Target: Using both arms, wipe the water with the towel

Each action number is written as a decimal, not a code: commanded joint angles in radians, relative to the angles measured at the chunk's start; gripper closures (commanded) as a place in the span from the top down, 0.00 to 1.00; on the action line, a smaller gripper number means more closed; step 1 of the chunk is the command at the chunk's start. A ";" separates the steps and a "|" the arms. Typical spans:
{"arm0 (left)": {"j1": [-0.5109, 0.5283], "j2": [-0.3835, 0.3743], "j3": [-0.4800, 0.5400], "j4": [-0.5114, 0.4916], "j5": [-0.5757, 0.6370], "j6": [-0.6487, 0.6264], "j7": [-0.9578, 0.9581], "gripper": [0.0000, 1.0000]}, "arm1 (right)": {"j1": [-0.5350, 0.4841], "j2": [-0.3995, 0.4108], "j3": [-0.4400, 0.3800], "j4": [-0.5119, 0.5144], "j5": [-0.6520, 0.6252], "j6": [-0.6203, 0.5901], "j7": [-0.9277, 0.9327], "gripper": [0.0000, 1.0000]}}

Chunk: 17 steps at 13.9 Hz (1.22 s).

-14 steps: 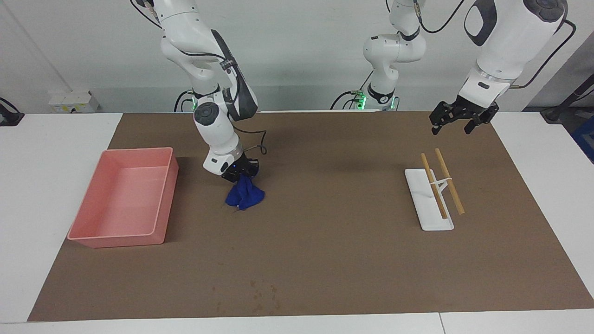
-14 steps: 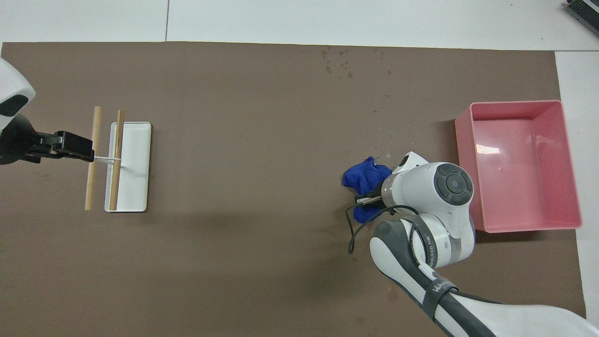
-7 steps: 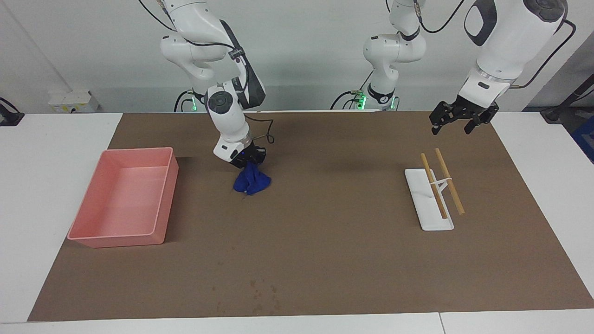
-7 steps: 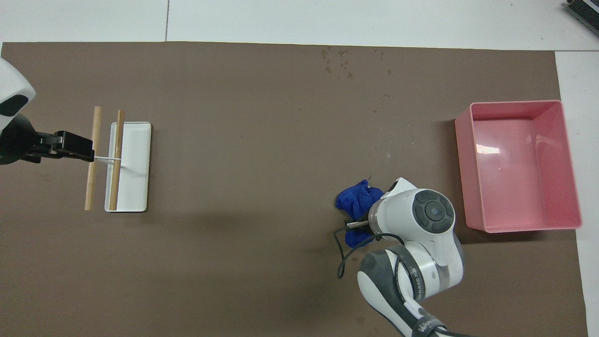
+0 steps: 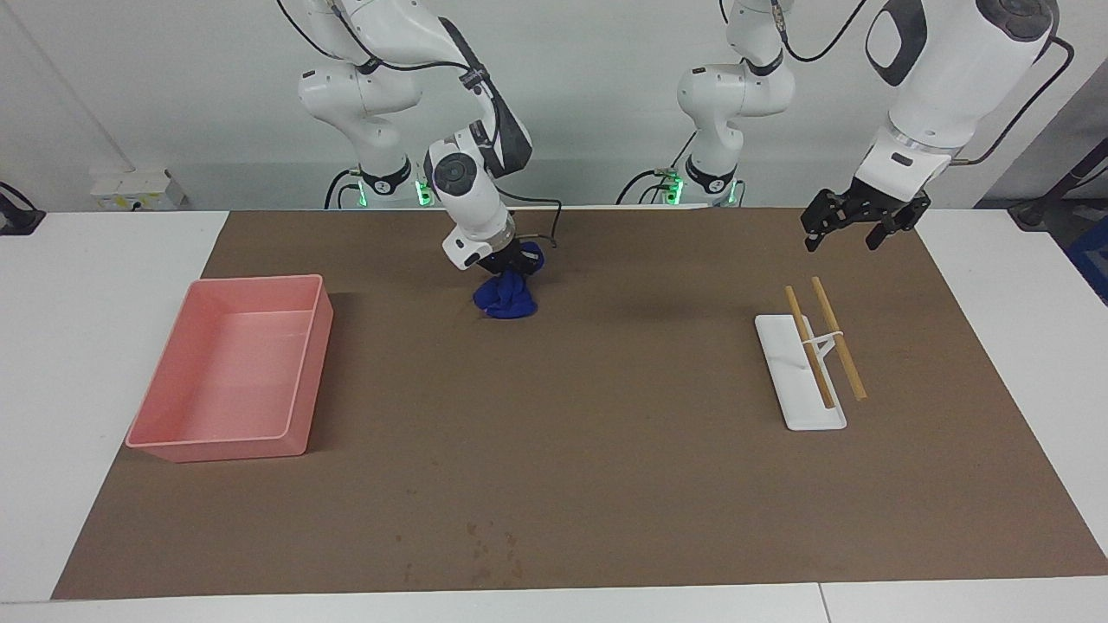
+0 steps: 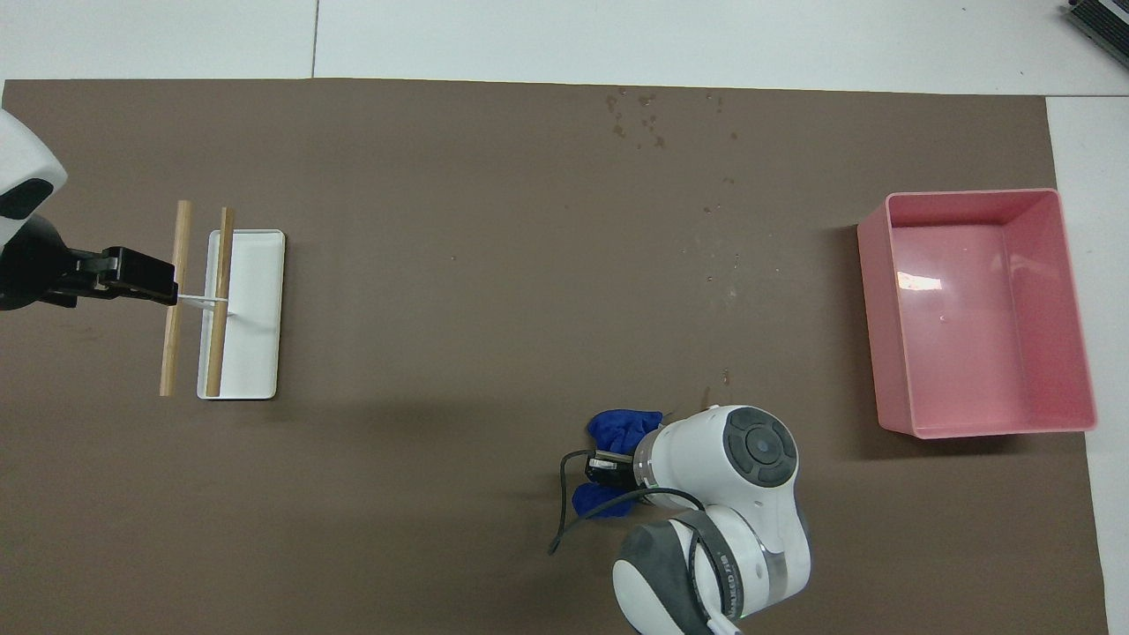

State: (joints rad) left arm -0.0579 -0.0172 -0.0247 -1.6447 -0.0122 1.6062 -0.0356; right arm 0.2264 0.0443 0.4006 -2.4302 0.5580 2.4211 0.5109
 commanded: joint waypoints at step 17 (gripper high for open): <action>0.007 -0.021 0.002 -0.020 -0.014 -0.006 0.011 1.00 | -0.363 0.039 0.006 -0.053 -0.998 0.079 -0.569 0.00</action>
State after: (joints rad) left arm -0.0578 -0.0172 -0.0247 -1.6447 -0.0122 1.6062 -0.0356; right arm -0.0713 0.0229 0.4226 -2.4455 -0.3042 2.4502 -0.0118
